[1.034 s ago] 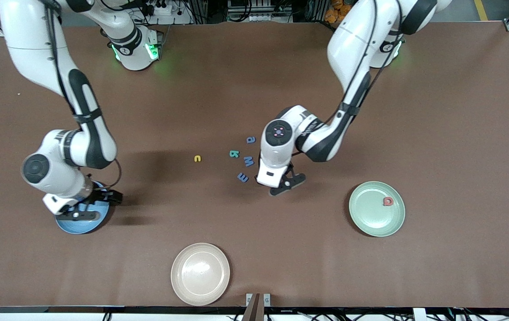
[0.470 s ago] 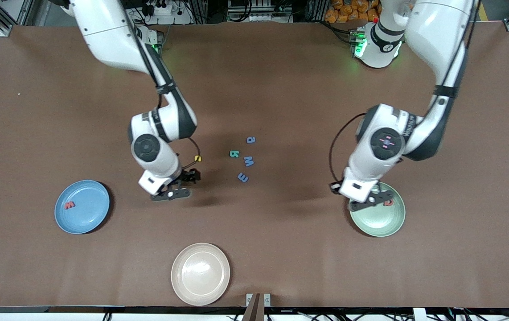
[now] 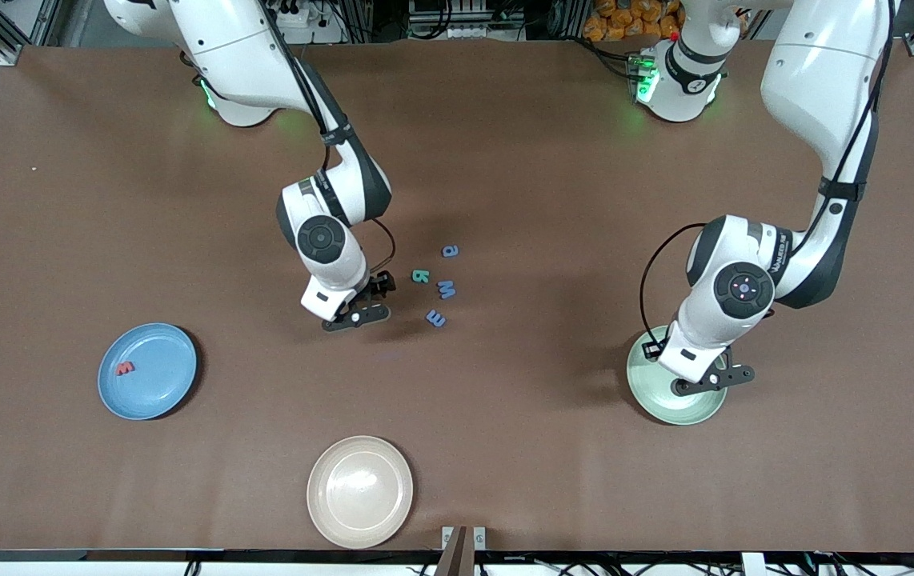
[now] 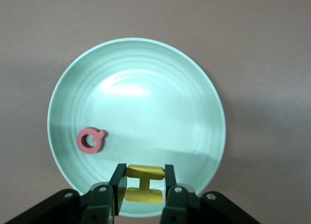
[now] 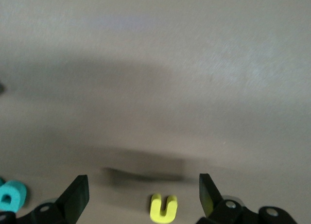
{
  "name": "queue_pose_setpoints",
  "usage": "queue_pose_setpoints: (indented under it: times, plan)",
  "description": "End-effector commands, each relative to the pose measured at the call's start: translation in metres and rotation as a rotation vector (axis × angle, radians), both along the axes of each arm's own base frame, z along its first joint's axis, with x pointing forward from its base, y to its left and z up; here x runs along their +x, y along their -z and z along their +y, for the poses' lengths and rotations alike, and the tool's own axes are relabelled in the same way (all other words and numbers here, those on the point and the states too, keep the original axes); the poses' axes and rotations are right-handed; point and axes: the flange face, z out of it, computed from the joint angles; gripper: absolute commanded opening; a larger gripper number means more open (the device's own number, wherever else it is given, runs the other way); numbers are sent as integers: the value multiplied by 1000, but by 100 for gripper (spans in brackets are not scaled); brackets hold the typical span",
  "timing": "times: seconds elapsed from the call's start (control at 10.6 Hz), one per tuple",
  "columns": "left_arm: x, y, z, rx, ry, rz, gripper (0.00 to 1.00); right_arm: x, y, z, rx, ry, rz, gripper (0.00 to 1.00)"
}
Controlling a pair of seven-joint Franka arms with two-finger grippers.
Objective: Sort upper and lower case letters into plates
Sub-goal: 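Drop the H on the green plate while the right gripper grasps the yellow u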
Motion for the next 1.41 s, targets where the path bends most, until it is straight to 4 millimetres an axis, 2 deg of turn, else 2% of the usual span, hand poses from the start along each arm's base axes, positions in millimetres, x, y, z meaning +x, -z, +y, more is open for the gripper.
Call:
queue_pose_setpoints:
  times: [0.0,0.09,0.19,0.38,0.56,0.75,0.94,1.03,1.13,1.22,1.32]
  plan:
    - [10,7,7,17,17,-11,65,-17,-2,-14,26,19,-19,100]
    - [11,5,7,15,17,-16,94,-21,-3,-20,26,27,-17,100]
    - [11,3,7,16,18,-20,100,-26,-1,-28,24,34,-9,100]
    - [11,-3,2,14,9,-29,100,-29,1,-36,21,48,-1,100]
    - [5,-17,-27,-3,40,-45,100,-31,5,-39,33,79,14,100]
    - [-15,-18,-89,-13,46,-52,100,-32,6,-38,53,112,23,100]
    - [-44,-26,-158,-24,59,-72,100,-32,8,-39,51,115,26,99]
    - [-58,-26,-185,-29,59,-75,100,-31,9,-39,51,115,25,72]
    - [-74,-26,-212,-36,47,-79,100,-31,10,-39,51,114,23,27]
    - [-91,-26,-240,-43,33,-84,100,-29,10,-39,54,116,14,0]
    - [-104,-22,-258,-48,-9,-83,100,-29,9,-39,55,116,10,0]
